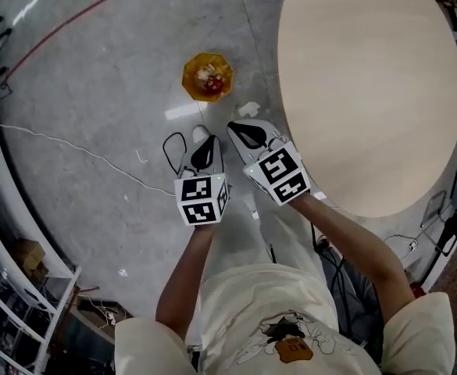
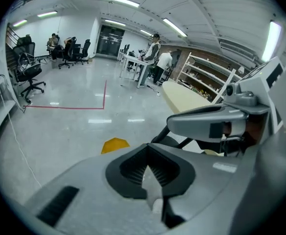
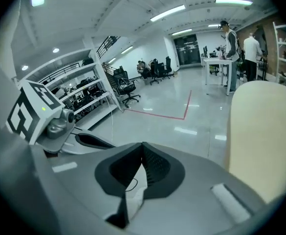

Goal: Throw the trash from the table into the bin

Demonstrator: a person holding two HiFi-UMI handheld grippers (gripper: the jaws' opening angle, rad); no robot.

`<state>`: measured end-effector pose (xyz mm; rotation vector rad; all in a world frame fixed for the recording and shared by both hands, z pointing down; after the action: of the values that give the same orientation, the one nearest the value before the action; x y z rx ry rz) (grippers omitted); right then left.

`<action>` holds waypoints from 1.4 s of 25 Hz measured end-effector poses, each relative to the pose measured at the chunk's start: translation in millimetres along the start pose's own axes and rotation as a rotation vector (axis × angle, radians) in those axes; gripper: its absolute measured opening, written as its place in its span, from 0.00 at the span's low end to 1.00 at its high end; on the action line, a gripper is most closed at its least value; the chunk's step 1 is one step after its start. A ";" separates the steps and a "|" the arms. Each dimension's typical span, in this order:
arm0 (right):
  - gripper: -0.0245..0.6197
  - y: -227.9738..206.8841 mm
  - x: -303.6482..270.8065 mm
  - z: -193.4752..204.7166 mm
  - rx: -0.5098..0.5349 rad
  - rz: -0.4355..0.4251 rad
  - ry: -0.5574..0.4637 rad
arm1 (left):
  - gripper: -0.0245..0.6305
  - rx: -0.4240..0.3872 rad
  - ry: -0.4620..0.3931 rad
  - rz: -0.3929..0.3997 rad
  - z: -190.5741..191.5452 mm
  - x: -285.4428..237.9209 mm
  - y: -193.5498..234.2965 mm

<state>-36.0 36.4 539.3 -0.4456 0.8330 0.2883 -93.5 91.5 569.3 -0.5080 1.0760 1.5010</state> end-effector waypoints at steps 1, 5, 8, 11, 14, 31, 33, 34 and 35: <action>0.05 0.5 14.2 -0.4 0.010 0.003 -0.011 | 0.05 -0.006 -0.004 0.003 -1.1 5.7 -10.0; 0.05 -1.4 69.3 1.9 0.008 0.018 -0.062 | 0.05 -0.035 -0.022 0.014 -7.4 29.5 -49.5; 0.05 -6.1 109.1 11.3 -0.029 0.038 -0.103 | 0.05 -0.075 -0.028 0.026 -12.3 47.1 -80.3; 0.05 -16.2 144.9 28.6 -0.074 0.068 -0.140 | 0.05 -0.131 -0.031 0.049 -15.4 56.8 -112.4; 0.05 -25.5 179.3 52.9 -0.120 0.112 -0.166 | 0.05 -0.191 -0.028 0.078 -13.1 61.4 -146.2; 0.05 -47.5 290.1 165.9 -0.347 0.282 -0.318 | 0.05 -0.460 0.020 0.223 13.5 54.8 -300.8; 0.05 -49.0 295.1 175.2 -0.379 0.297 -0.330 | 0.05 -0.466 0.014 0.224 11.3 52.5 -307.3; 0.05 -50.2 298.2 178.6 -0.379 0.310 -0.334 | 0.05 -0.469 0.011 0.227 11.1 51.5 -311.4; 0.05 -51.2 301.3 181.4 -0.374 0.321 -0.338 | 0.05 -0.476 0.010 0.230 12.2 50.3 -315.8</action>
<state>295.6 102.1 429.8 -0.5908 0.5139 0.8031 193.1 102.1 427.4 -0.7386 0.7990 1.9744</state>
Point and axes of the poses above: the fingertips, and each gripper's own axes: x backward along the fingers, y to its left, z out of its underside, the point moved 4 cm from there along x, backward along the fingers, and after that the axes turned 10 degrees about y, right-handed, at the moved point
